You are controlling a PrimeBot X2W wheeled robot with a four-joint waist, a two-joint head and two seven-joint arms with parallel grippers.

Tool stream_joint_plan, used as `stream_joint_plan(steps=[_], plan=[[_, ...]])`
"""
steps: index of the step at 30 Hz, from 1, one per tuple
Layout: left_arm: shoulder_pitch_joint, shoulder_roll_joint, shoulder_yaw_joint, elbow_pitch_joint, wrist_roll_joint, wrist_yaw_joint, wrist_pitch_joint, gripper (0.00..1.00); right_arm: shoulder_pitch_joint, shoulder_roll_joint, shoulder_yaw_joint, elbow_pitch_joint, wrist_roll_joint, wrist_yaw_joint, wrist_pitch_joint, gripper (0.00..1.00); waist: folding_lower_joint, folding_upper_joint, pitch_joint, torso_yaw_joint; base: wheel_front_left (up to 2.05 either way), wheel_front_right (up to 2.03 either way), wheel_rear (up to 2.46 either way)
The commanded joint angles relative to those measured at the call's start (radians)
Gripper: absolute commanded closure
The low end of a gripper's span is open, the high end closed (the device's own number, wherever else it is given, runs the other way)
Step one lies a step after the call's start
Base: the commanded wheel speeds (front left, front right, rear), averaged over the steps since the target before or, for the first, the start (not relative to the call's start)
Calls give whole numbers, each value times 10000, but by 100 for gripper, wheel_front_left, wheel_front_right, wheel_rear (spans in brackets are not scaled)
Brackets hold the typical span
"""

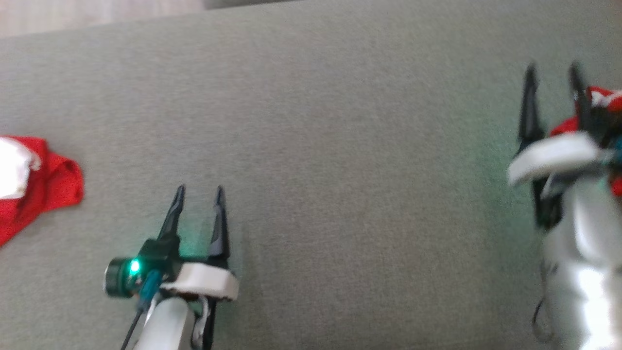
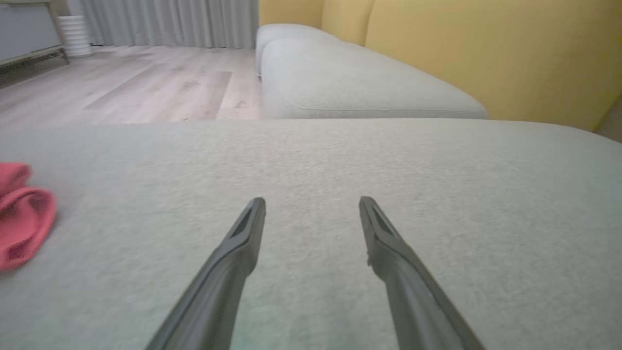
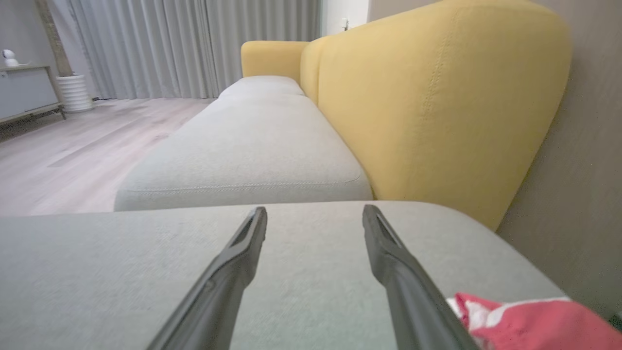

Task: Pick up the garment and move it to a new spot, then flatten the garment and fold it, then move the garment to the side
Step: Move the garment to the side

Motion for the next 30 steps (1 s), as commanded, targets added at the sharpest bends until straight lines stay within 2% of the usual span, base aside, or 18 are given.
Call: stream_joint_plan(steps=[1,8,12,19,30], plan=[[165,72,537,-303,56,75,-49,0,525,178,437,-626,289,-9,-109,0,1,0,-405,406,0,0,0],[853,72,1117,-311,137,-5,-49,0,2916,477,1277,-1617,709,-9,-109,0,1,0,-1056,867,0,0,0],[1266,72,1362,-300,221,-26,-49,0,3735,491,1788,-1906,1229,-9,-110,0,1,0,-1401,923,0,0,0],[1927,72,1621,-307,296,13,-49,0,4385,494,2394,-1938,1325,-9,-110,0,1,0,-2005,959,0,0,0],[2127,72,1566,-465,214,83,-49,0,4678,495,2626,-1782,1508,-9,-110,0,1,0,-2146,1293,0,0,0]])
